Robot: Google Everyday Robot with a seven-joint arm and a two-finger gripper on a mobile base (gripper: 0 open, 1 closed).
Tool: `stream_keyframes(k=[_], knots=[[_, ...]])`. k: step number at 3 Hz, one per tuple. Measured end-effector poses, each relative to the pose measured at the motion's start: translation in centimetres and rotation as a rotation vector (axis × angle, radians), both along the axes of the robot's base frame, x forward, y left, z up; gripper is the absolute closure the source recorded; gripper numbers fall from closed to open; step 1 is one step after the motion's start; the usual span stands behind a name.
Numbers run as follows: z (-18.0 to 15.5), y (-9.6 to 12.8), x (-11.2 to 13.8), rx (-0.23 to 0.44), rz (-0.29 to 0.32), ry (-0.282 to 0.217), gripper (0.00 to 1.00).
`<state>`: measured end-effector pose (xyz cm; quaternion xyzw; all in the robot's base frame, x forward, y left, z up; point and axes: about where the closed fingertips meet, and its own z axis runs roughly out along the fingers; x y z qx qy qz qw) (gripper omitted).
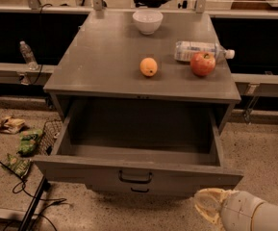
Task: Close top drawer
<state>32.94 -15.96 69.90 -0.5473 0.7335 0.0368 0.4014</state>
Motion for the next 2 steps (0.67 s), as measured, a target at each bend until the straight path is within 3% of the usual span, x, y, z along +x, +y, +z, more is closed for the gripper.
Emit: stream_keyframes(k=[2], knots=[[-3.5, -2.6, 2.3, 0.075, -0.010, 0.009, 1.00]])
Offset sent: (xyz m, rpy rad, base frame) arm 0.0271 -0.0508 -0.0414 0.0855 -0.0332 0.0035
